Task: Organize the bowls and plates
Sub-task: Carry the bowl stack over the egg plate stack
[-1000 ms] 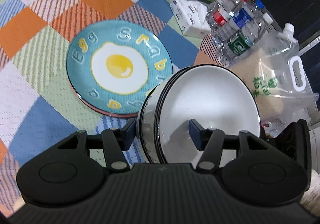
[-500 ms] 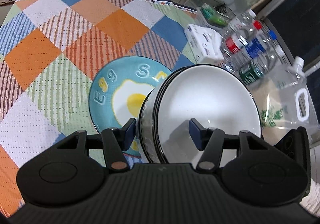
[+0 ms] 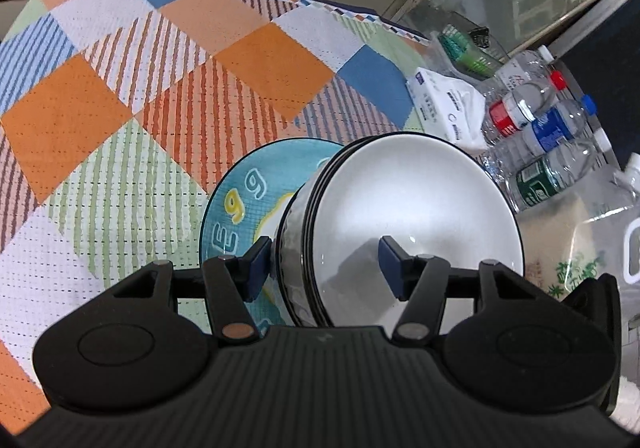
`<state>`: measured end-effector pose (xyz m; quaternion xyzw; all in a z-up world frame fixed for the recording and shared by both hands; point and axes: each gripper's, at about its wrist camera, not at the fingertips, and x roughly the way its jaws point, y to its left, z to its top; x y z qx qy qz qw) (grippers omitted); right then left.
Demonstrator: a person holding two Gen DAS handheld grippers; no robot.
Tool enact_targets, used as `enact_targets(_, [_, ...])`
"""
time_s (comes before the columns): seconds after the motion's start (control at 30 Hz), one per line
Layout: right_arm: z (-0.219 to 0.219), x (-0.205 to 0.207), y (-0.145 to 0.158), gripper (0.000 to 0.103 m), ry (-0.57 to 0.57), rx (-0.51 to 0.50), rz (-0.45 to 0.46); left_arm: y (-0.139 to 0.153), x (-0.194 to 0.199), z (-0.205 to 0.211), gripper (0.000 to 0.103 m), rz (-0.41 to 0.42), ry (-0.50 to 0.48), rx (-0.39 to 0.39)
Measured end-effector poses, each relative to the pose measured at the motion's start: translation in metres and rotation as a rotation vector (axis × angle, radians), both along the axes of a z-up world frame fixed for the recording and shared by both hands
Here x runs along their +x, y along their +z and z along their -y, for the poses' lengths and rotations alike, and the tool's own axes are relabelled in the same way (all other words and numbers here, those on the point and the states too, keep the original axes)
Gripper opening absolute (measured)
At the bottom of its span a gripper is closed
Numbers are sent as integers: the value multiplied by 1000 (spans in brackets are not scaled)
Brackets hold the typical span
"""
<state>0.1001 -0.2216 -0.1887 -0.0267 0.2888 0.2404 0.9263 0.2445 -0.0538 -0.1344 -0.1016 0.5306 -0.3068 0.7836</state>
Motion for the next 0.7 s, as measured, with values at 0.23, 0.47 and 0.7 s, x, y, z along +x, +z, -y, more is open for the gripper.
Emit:
enact_targets(0.23, [-1, 11, -12, 95, -2, -65, 1, -23, 15, 3, 56, -25, 38, -37])
enact_targets(0.47, [3, 18, -15, 95, -16, -89, -11, -33, 21, 11, 56, -36, 63, -49])
enact_targets(0.7, [3, 23, -20, 95, -23, -104, -16, -38, 22, 12, 56, -26, 72, -50])
